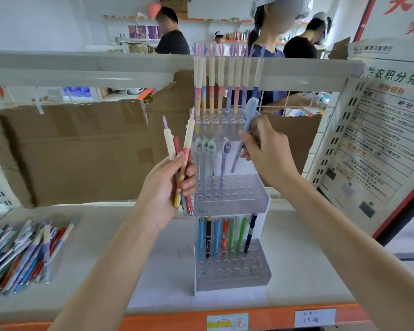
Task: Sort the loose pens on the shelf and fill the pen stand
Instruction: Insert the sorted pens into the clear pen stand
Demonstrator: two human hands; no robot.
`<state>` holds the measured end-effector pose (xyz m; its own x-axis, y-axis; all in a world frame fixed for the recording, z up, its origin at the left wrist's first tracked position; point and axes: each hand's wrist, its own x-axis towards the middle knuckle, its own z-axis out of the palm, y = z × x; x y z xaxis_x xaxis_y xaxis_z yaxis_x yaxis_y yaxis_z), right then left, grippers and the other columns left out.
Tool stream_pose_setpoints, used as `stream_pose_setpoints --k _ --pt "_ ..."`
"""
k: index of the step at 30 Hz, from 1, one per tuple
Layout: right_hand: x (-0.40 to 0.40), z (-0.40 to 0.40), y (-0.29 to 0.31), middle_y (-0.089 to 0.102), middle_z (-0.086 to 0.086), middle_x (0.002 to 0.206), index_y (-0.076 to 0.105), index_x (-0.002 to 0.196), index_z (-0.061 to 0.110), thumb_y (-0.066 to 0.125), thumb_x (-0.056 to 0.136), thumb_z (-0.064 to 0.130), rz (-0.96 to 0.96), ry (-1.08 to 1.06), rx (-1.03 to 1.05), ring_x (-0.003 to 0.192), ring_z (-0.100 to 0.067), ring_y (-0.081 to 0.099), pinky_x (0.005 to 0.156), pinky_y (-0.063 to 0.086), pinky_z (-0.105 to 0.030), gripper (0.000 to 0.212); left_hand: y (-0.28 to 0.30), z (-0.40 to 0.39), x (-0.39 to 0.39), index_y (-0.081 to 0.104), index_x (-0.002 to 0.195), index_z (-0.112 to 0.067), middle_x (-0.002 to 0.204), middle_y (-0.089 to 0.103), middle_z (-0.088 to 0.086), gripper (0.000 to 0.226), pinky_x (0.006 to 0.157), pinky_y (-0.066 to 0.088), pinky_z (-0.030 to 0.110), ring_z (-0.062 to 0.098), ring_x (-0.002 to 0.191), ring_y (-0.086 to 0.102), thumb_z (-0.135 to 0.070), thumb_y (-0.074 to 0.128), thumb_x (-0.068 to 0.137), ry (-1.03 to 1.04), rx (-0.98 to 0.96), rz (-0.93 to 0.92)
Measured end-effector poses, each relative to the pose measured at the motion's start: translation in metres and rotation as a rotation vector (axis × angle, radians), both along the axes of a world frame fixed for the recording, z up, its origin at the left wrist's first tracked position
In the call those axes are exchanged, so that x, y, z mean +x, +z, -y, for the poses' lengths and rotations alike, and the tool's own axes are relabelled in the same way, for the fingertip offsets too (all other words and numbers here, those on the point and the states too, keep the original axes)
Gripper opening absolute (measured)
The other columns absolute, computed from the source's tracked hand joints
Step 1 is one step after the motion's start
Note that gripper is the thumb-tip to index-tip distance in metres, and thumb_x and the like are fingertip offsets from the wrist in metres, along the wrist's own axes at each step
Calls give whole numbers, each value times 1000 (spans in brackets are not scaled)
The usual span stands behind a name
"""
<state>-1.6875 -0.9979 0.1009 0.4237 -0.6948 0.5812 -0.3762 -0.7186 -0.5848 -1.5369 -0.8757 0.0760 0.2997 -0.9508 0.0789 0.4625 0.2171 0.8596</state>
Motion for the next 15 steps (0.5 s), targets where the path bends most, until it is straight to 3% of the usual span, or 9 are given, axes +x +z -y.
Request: stream_pose_setpoints --k 3,5,11,15 --pt "1 3 -8 64 -8 82 44 102 9 45 99 20 -22 -14 24 63 -4 62 66 56 -36 11 1 -1 -1 52 80 -8 57 44 -2 22 37 28 17 8 42 32 -20 44 97 6 0 5" --pt "1 5 -9 64 -7 81 44 101 10 44 99 20 -36 -17 14 63 -4 61 67 56 -38 10 1 -2 -2 53 80 -8 57 44 -1 23 38 28 17 8 42 32 -19 44 97 8 -2 6" --pt "1 6 -12 64 -4 81 41 96 16 46 99 22 -60 -22 23 64 -5 61 66 56 -32 8 1 -4 0 54 81 -7 56 45 -1 22 38 28 17 8 41 33 -19 44 97 25 2 -5" --pt "2 5 -15 67 -3 79 41 94 15 50 97 27 -20 -37 55 59 -7 63 59 53 -24 15 2 -5 0 53 81 -7 56 45 -1 21 37 28 17 7 41 33 -19 45 96 27 1 -15"
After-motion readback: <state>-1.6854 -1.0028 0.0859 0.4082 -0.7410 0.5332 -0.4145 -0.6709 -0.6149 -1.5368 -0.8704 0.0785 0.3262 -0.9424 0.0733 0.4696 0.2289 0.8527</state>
